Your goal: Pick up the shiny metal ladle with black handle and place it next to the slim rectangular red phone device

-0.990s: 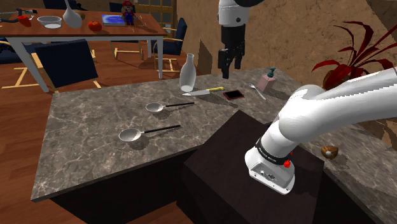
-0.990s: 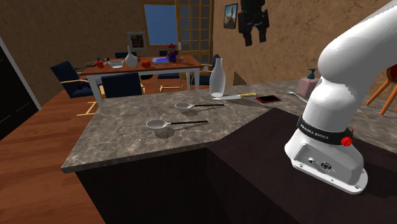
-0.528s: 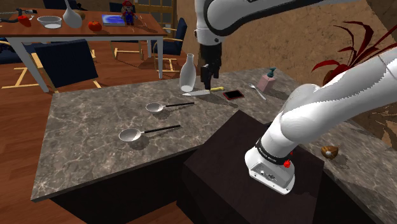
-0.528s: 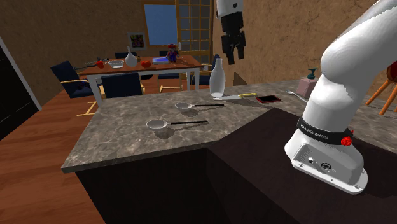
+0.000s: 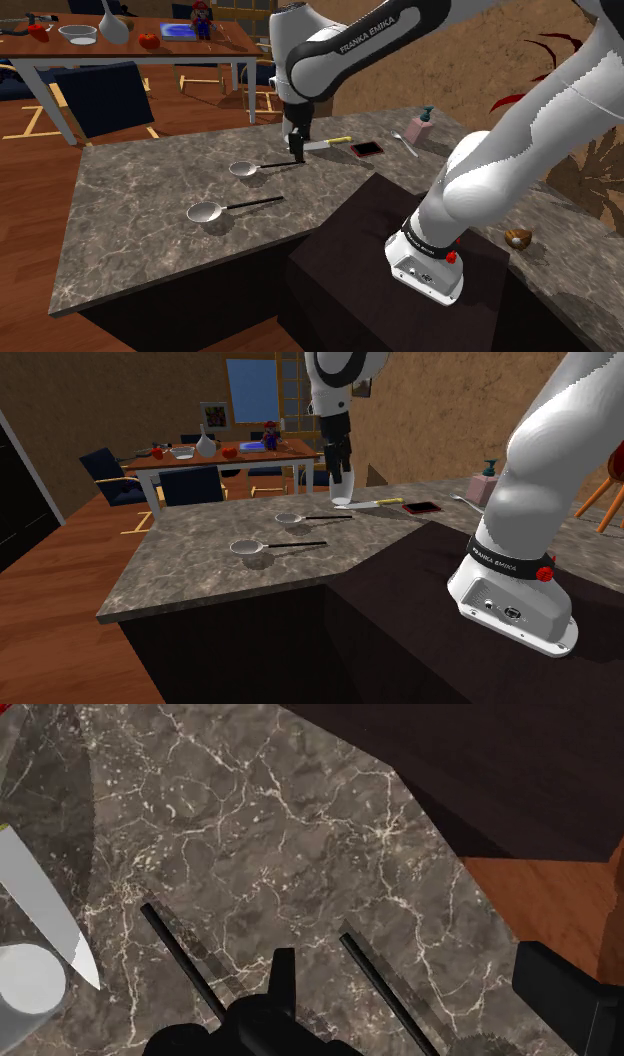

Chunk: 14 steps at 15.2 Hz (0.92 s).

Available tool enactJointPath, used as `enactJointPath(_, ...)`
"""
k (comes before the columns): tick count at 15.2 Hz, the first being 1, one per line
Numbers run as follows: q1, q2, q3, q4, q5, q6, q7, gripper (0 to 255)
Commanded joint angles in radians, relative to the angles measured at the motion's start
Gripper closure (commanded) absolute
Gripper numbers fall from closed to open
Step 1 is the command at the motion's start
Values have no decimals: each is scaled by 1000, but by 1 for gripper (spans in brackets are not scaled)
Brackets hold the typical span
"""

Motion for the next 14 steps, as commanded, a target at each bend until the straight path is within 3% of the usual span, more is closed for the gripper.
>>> enactJointPath(1,9,67,8,11,-19,72,-28,0)
enactJointPath(7,41,281,42,81,-95,251,-75,0)
enactJointPath(14,96,525,60,202,-230,411,-94,0)
